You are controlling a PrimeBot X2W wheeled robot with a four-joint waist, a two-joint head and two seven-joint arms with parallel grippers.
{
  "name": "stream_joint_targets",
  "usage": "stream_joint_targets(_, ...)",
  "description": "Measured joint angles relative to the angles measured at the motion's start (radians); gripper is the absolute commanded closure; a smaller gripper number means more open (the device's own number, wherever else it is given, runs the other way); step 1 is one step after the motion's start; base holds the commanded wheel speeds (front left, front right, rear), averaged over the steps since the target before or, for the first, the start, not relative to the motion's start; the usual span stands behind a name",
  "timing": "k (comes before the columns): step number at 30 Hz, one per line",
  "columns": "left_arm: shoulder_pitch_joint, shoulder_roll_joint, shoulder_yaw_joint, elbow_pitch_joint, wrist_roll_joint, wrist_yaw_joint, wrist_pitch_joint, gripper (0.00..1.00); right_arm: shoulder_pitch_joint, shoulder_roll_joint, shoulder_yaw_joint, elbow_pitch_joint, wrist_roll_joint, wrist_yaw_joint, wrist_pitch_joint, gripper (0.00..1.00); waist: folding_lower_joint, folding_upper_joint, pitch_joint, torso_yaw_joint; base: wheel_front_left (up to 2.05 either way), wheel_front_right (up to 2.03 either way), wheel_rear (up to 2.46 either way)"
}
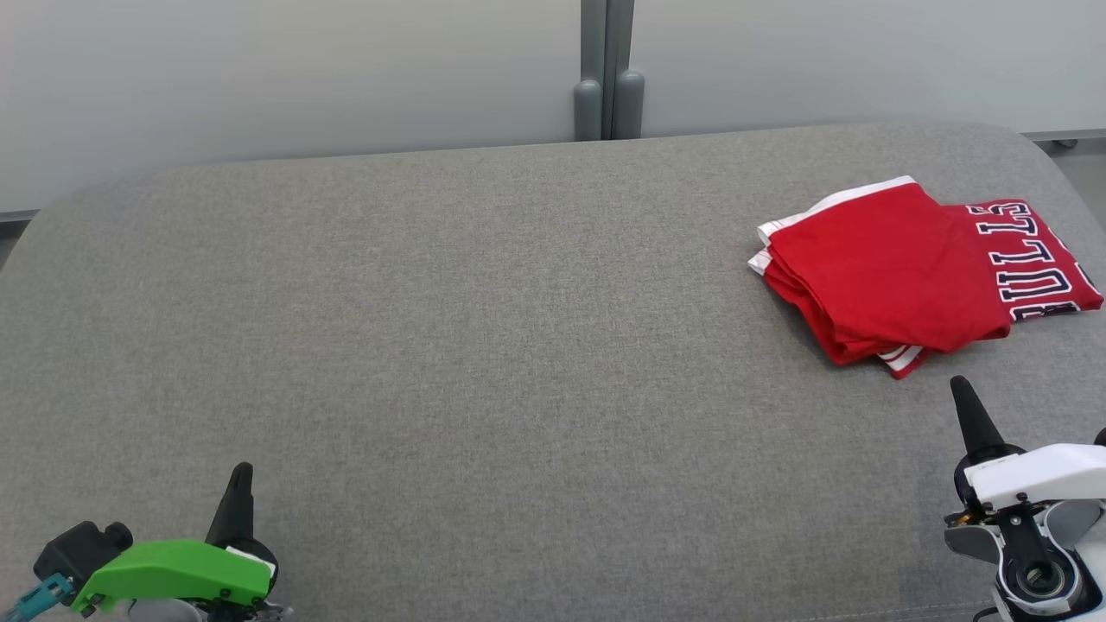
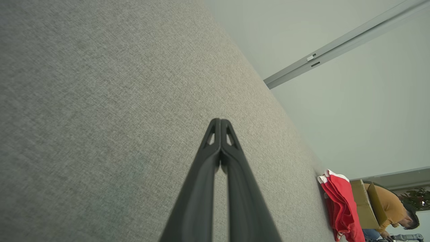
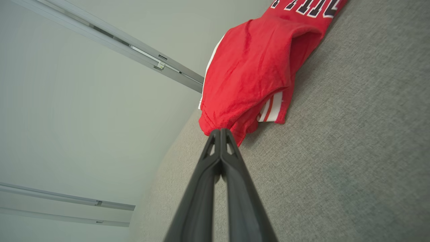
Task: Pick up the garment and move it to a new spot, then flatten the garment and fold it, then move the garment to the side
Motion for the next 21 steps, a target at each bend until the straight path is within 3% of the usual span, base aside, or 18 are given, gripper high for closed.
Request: stream_joint_targets(21,-0.021,-0.026,0.064,-0.007,-0.213,-0.051,0.069,1.0,-0.017,0.067,-0.08,0.001,0.188,0.049,0.062,1.0,0.0,0.0,-0.01,0.001,0.0,0.0,0.0)
